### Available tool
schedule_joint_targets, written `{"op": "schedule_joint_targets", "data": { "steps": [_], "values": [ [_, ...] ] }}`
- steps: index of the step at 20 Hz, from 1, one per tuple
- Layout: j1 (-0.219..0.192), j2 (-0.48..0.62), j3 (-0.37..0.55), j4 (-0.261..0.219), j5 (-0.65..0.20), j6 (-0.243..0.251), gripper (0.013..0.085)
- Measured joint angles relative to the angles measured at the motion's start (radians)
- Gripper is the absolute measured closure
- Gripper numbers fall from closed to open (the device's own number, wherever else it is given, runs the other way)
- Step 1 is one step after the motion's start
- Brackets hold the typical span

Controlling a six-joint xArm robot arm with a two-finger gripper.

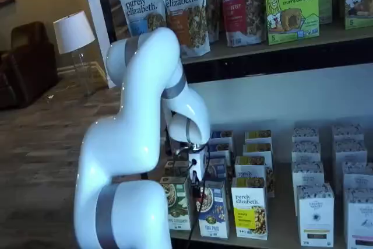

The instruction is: Pick up the blue and white box that is on the bottom shelf, the second box from the left

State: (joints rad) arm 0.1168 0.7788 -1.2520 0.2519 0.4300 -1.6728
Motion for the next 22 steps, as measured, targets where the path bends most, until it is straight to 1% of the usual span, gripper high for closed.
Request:
{"op": "schedule_joint_targets", "data": {
  "steps": [1, 4, 10, 12, 17, 22],
  "values": [
    [-0.002, 0.006, -0.008, 0.007, 0.0, -0.007, 0.013],
    [-0.01, 0.03, -0.04, 0.005, 0.008, -0.013, 0.013],
    [-0.025, 0.078, -0.121, 0.018, 0.039, -0.035, 0.013],
    [-0.029, 0.094, -0.151, 0.007, 0.053, -0.027, 0.013],
    [-0.036, 0.139, -0.227, -0.05, 0.098, 0.019, 0.013],
    [-0.037, 0.182, -0.289, -0.081, 0.134, 0.046, 0.013]
  ]
}}
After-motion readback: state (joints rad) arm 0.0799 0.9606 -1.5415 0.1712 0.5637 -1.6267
